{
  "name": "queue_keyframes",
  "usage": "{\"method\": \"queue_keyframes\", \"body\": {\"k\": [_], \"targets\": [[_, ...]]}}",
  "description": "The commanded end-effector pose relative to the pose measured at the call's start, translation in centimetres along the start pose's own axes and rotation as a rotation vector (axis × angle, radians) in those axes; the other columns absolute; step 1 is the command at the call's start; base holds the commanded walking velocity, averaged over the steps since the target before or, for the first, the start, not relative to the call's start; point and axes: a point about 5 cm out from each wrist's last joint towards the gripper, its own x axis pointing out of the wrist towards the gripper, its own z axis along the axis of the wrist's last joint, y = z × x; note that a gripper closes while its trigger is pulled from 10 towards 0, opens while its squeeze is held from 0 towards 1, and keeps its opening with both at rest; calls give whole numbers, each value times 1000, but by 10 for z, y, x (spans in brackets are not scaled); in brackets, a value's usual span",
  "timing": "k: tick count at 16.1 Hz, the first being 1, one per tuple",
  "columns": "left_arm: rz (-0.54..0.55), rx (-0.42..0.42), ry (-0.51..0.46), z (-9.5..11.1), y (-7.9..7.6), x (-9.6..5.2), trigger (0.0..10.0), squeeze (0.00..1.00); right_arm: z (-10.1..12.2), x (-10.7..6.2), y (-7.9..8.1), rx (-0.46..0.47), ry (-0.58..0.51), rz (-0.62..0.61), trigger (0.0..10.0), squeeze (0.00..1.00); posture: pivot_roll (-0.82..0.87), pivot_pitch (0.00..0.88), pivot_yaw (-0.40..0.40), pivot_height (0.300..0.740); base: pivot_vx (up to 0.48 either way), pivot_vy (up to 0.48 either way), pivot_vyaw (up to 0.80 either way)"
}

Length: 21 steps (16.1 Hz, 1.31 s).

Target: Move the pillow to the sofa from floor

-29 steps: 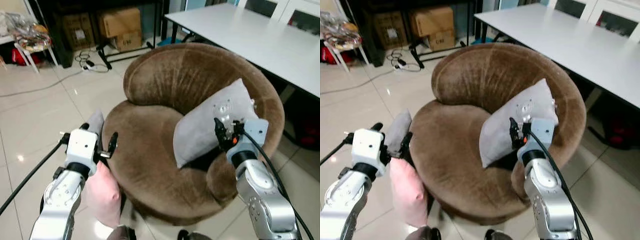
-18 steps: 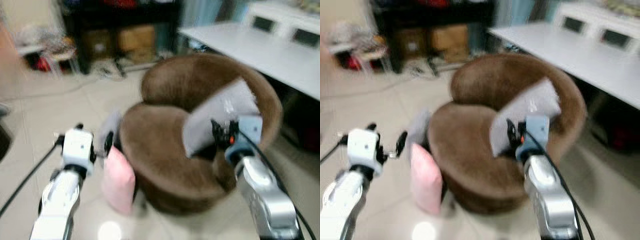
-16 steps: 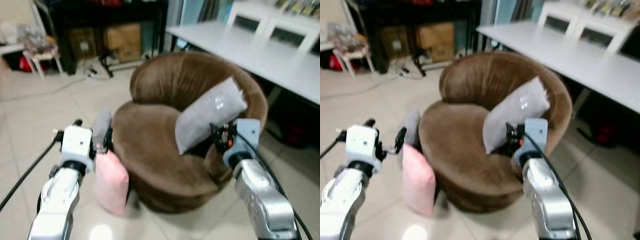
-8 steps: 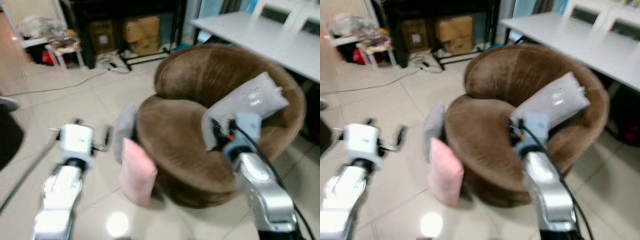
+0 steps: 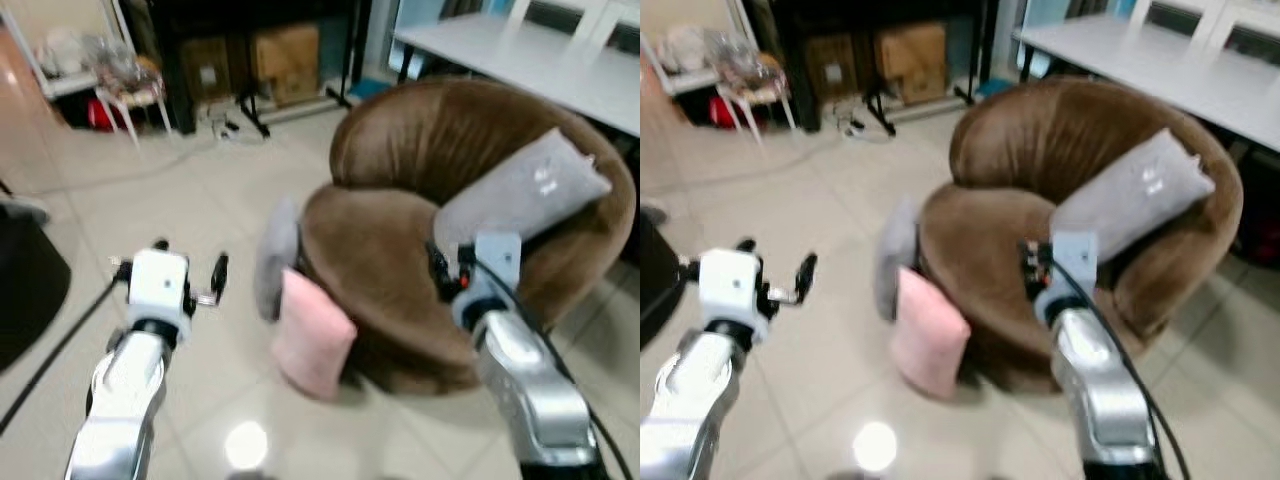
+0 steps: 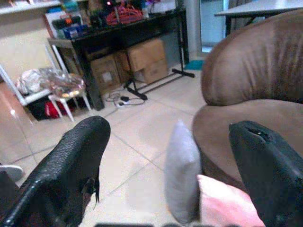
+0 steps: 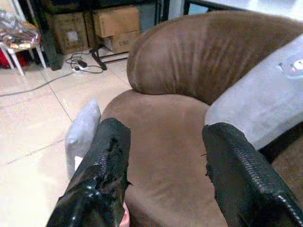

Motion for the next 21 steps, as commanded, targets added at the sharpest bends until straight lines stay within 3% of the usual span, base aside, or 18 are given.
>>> {"method": "queue_keyframes", "body": {"k": [1, 8, 11, 15, 21], "targets": [[17, 9, -11, 3, 5, 0, 10000, 0, 8, 0, 14, -15, -31, 68, 10000, 0, -42, 0, -43, 740, 0, 0, 800], [9, -11, -24, 4, 4, -1, 10000, 0, 6, -2, 16, -7, -25, 76, 10000, 0, -42, 0, -43, 740, 132, 0, 800], [9, -11, -23, 4, 4, -1, 10000, 0, 5, -2, 7, 8, -39, 5, 10000, 0, -43, 0, -44, 740, 335, 0, 0], [6, -12, -24, 4, 4, -1, 10000, 0, 5, -2, 6, 1, -43, -3, 10000, 0, -44, 0, -45, 740, 349, 0, 0], [-7, -6, -21, 3, 3, -2, 10000, 0, 0, -4, 2, 19, -27, -21, 10000, 0, -44, 0, -42, 740, 353, 0, -741]]}}
